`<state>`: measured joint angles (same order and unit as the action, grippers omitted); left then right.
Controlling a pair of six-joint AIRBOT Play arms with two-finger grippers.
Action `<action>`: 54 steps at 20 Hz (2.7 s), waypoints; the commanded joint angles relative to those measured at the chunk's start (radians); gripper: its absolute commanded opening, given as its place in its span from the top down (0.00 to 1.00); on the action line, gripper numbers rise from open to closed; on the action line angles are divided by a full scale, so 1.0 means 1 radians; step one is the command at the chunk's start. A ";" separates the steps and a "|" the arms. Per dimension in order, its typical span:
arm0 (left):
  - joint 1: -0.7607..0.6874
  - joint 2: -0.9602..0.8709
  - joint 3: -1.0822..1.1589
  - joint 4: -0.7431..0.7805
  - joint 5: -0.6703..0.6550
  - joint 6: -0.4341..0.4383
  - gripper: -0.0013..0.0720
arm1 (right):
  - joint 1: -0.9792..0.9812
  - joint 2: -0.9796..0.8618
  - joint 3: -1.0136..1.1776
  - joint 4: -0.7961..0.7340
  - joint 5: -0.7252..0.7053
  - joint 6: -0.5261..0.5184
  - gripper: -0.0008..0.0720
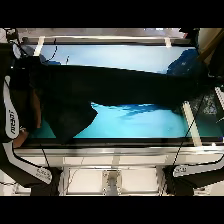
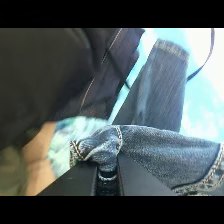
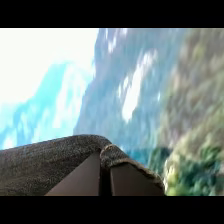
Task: Fold the clothes and pants, and hang the long-sleeved shirts on hangers.
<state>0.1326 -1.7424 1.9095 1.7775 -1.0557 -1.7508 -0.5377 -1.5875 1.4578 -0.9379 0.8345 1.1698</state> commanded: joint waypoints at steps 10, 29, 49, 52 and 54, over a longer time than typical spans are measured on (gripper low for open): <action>0.003 -0.068 0.007 0.042 0.135 -0.102 0.02 | 0.143 -0.126 0.115 0.002 -0.106 0.154 0.29; 0.207 0.082 -0.455 -0.209 0.043 0.128 0.03 | 0.340 0.330 -0.084 0.027 0.499 0.086 0.29; 0.214 0.031 -0.425 -0.434 0.188 0.331 0.93 | 0.714 0.328 -0.114 -0.008 0.435 0.206 0.30; 0.214 0.117 -0.416 -0.423 0.180 0.330 0.93 | 0.856 0.308 -0.281 -0.043 0.247 0.204 0.30; 0.214 0.180 -0.416 -0.417 0.162 0.330 0.93 | 0.950 0.229 -0.367 -0.002 0.109 0.198 0.30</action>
<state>0.3466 -1.6375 1.4879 1.3518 -0.8783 -1.4204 0.3031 -1.2984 1.1995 -0.9550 1.1034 1.3716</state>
